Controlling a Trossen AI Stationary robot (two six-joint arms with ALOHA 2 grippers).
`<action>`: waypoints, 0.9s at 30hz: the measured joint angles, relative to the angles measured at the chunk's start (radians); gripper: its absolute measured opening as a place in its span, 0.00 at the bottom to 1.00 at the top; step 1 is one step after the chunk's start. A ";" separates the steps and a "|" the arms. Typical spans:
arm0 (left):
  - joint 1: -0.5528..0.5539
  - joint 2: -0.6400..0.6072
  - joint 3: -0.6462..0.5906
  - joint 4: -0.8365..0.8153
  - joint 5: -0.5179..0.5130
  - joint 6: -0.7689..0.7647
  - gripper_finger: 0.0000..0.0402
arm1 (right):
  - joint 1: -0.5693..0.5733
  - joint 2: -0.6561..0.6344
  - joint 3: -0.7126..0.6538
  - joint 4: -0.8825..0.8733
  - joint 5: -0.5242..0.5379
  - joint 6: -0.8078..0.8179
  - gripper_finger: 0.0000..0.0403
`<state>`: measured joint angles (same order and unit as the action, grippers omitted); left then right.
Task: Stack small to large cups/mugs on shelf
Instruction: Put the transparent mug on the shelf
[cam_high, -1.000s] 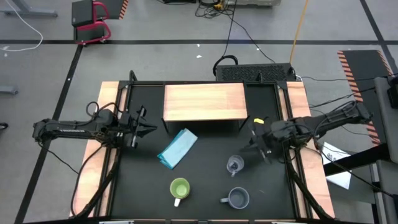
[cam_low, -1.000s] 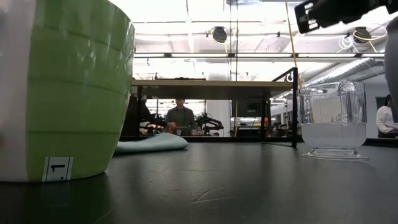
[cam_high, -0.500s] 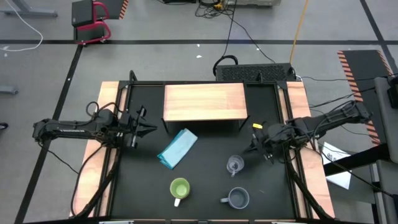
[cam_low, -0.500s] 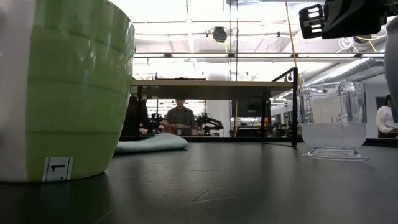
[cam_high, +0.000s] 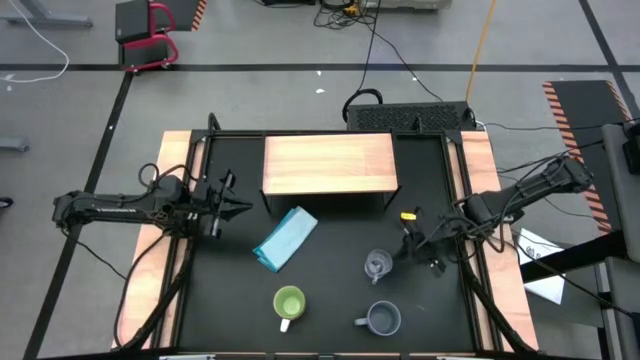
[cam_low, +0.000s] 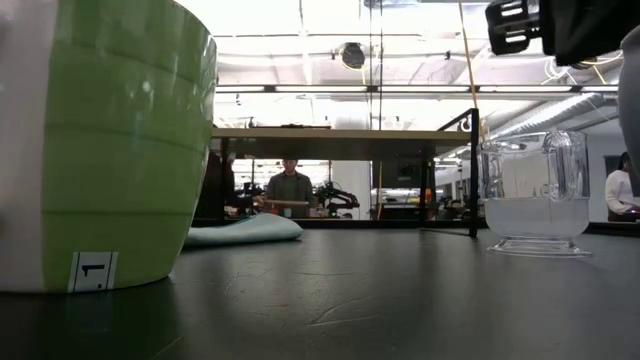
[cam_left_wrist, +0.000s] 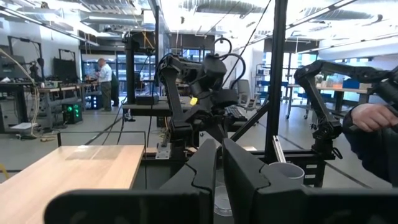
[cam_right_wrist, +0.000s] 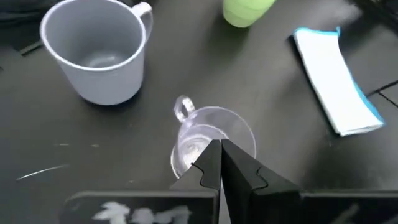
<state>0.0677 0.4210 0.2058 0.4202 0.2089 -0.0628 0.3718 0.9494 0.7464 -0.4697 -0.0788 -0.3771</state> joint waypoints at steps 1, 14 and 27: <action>0.000 0.000 0.000 0.000 0.000 -0.001 0.08 | 0.002 0.002 0.002 0.004 0.000 0.001 0.00; 0.000 0.000 0.000 -0.006 0.000 -0.001 0.08 | -0.025 0.032 0.003 -0.013 0.064 0.198 0.00; 0.000 0.000 0.000 -0.012 0.000 0.005 0.08 | -0.050 0.180 0.103 0.008 0.085 0.246 0.00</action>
<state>0.0677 0.4206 0.2058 0.4083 0.2085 -0.0578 0.3222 1.1295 0.8498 -0.4621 0.0065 -0.1311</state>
